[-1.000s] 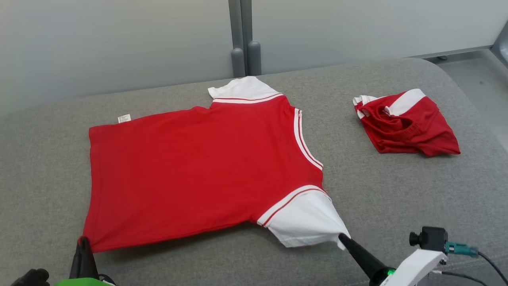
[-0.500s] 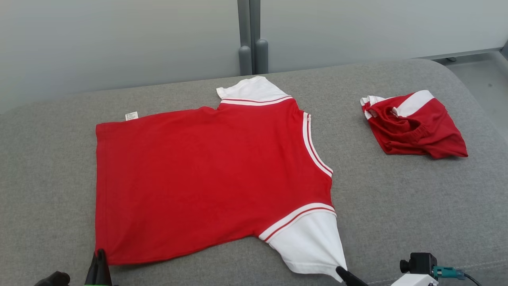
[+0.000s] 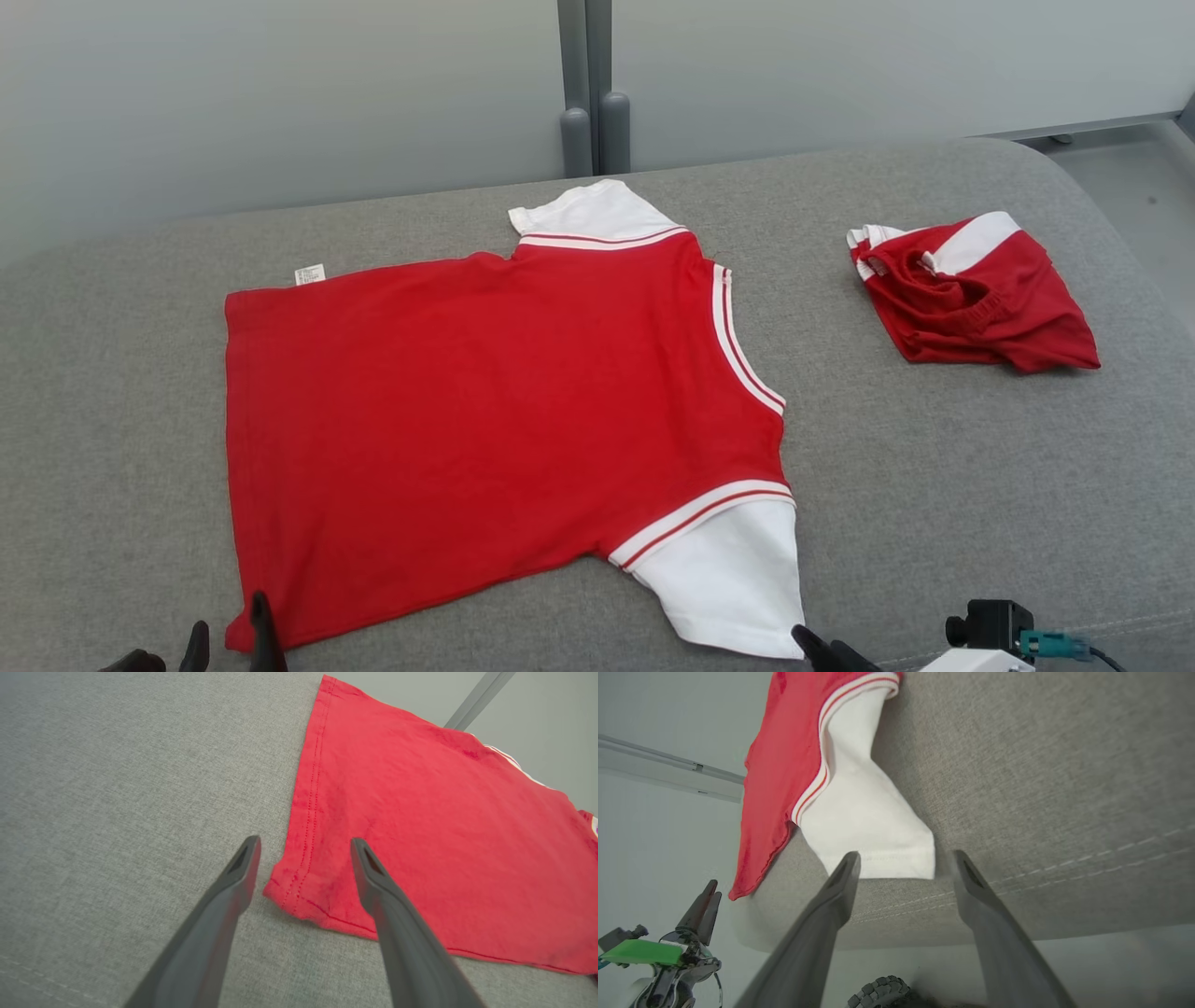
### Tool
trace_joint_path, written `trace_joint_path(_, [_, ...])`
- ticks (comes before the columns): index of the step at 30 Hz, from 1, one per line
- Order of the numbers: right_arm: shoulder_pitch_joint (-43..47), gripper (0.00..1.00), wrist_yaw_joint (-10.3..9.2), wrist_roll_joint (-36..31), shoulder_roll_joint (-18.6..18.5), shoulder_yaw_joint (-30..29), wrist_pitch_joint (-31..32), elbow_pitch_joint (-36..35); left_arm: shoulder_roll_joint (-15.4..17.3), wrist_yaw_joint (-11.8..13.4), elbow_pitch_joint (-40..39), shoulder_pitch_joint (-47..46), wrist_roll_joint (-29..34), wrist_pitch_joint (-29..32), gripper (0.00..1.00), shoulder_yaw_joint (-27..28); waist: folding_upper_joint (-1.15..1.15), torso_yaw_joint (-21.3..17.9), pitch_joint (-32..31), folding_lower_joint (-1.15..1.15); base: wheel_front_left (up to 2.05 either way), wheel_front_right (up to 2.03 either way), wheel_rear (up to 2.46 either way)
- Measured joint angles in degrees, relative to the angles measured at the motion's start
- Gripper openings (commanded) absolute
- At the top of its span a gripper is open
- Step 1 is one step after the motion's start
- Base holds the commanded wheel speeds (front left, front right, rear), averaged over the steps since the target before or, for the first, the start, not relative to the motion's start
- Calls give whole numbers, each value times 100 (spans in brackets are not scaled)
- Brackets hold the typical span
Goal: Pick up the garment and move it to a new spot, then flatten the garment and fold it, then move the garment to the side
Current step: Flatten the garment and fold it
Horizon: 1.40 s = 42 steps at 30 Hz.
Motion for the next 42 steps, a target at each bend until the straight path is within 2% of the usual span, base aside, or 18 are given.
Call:
trace_joint_path(12, [-186,100,-60,-268,-188,-119,-233,211,1,44,137,80,-1,0,100,75,0,16,-71,0,0,0,0])
trace_joint_path(20, [-721,100,-255,-1101,-438,-252,-591,181,30,43,-308,113,288,-32,100,3,0,15,-155,0,0,0,0])
trace_joint_path(23, [-831,100,-308,-1277,-408,-292,-643,126,24,43,-504,99,346,-32,100,-32,0,18,-185,0,0,0,0])
trace_joint_path(32, [-1328,100,-576,-2369,-389,-309,-743,-34,9,43,-1121,-5,720,-33,100,-328,0,24,-246,0,0,0,0])
trace_joint_path(36, [-1483,100,-662,-2720,-259,-421,-753,-167,-5,44,-1293,-5,786,-33,100,-416,0,25,-262,0,0,0,0])
trace_joint_path(42, [-1660,100,-735,-3197,53,-1021,-754,-397,-8,69,-1495,-5,920,-34,100,-519,0,13,-279,0,0,0,0])
